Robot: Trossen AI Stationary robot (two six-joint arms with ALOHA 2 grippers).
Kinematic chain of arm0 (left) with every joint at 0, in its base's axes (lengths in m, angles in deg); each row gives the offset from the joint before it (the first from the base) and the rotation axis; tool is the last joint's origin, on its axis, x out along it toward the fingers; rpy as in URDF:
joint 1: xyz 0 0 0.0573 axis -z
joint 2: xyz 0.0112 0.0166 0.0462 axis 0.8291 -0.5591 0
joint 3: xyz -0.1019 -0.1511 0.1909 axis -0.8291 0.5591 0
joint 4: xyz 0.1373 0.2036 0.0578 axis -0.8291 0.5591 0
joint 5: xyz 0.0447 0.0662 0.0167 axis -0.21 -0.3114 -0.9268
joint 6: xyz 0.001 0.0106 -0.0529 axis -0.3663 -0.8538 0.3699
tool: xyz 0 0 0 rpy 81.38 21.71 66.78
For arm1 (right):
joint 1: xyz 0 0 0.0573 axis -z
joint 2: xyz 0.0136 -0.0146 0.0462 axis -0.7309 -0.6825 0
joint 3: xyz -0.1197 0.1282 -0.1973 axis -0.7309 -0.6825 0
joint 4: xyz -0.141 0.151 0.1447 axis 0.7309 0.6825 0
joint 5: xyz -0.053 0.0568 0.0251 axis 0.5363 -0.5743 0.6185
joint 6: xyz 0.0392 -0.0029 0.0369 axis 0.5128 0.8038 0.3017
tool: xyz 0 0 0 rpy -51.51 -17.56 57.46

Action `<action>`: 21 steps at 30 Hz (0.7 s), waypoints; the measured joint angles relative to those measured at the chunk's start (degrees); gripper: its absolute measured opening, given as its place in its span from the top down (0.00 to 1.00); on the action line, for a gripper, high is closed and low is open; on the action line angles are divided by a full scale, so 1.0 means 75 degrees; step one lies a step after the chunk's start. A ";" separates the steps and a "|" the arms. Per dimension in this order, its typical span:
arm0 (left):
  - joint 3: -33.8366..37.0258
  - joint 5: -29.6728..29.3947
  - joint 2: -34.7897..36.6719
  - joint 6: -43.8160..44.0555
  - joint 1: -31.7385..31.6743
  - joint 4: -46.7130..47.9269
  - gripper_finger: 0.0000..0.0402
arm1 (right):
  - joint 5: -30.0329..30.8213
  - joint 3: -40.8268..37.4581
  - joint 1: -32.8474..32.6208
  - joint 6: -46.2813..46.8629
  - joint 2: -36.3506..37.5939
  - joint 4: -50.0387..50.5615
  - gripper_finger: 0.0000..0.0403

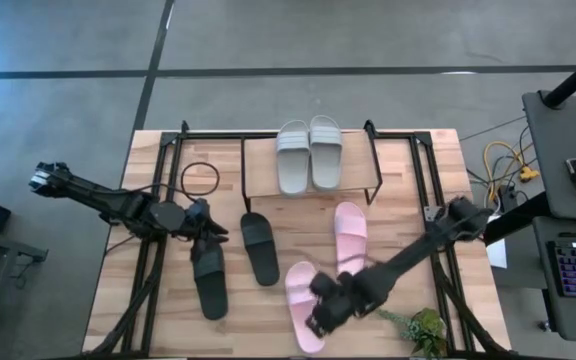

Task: Pick and place slides into the shelf
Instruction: Put the pink slide under the shelf

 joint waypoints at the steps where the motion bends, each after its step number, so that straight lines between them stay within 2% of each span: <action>1: 0.0000 0.0140 -0.0023 -0.0001 0.0000 -0.0013 0.76 | 0.0005 0.0283 -0.0072 -0.0203 -0.0233 0.0277 0.65; 3: 0.0000 0.0508 -0.0039 0.0001 0.0003 0.0030 0.76 | 0.0126 0.0986 -0.0196 -0.0432 -0.0720 0.1043 0.65; 6: 0.0000 0.0919 -0.0059 -0.0001 0.0003 0.0031 0.76 | 0.0799 0.2254 -0.0386 -0.0550 -0.1450 0.2584 0.65; 10: 0.0003 0.0962 -0.0080 -0.0004 0.0006 0.0026 0.76 | 0.1888 0.4070 -0.0617 -0.0568 -0.2344 0.4473 0.65; 12: 0.0003 0.0962 -0.0108 -0.0049 0.0006 0.0036 0.76 | 0.2106 0.4794 -0.0680 -0.0824 -0.2748 0.5063 0.65; 17: 0.0003 0.0962 -0.0243 -0.0074 0.0006 0.0036 0.76 | 0.1823 0.5869 -0.0686 -0.1930 -0.3581 0.5299 0.63; 21: 0.0006 0.0966 -0.0382 -0.0073 0.0009 0.0040 0.76 | 0.1906 0.6261 -0.0627 -0.2050 -0.3940 0.5584 0.62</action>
